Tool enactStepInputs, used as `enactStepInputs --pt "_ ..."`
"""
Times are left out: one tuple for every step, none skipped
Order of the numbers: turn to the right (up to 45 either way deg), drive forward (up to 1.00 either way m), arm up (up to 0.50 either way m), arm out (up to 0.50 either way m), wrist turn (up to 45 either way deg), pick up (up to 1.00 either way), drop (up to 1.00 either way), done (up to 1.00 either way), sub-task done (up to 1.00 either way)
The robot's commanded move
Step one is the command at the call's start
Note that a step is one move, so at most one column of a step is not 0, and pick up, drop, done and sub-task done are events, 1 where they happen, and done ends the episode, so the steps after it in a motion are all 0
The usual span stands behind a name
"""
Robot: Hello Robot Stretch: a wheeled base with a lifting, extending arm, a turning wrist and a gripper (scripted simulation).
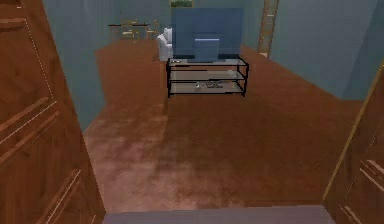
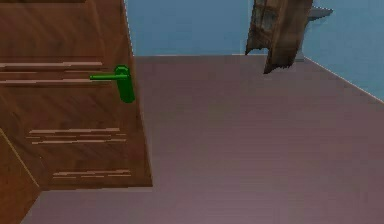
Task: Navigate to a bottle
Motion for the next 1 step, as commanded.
enactStepInputs --pt "-3.0 0.0 0.0 0.0 0.0 0.0 0.0 0.0 0.0"
